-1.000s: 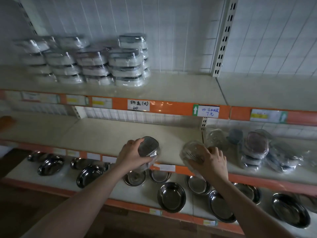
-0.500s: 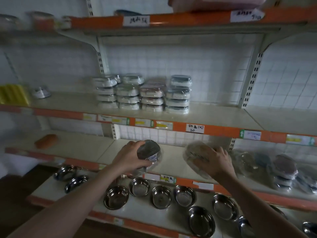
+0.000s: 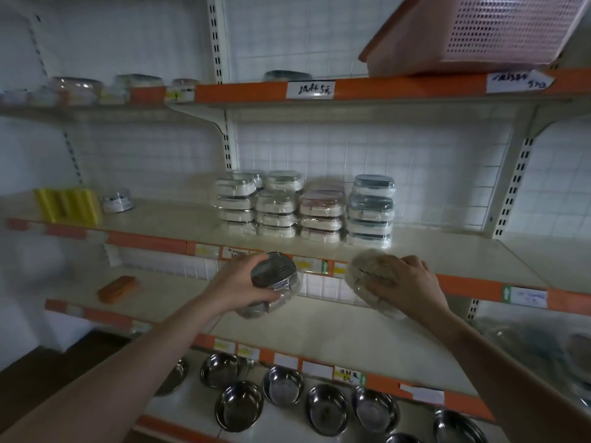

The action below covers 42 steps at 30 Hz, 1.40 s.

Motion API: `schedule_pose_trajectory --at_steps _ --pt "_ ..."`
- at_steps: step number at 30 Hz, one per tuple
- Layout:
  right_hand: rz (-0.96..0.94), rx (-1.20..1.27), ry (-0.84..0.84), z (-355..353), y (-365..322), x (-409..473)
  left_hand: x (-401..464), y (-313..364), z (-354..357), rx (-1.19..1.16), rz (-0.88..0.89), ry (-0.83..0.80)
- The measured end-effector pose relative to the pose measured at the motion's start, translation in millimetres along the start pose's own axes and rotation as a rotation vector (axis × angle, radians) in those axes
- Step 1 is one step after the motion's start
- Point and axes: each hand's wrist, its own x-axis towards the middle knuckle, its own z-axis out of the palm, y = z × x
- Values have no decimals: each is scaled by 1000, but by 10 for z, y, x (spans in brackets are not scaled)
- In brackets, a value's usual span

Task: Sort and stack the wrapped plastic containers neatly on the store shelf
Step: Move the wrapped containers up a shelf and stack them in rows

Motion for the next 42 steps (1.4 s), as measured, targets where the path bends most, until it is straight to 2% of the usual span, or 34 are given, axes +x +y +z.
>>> schedule_pose_trajectory --at_steps 12,18,26,33,42 --pt "-113 -70 59 -297 65 1636 1410 216 -118 -45 65 66" --pt "-192 -2 76 -233 -137 2246 1879 78 -256 -46 70 99" --pt "-228 -30 42 162 -654 2737 2259 -459 -584 25 54 82" --pt "-255 -20 27 541 -1362 3098 2491 -1063 -1100 89 125 28" --pt "-334 -32 -101 1055 -1977 3500 2513 -1696 -1538 119 111 49"
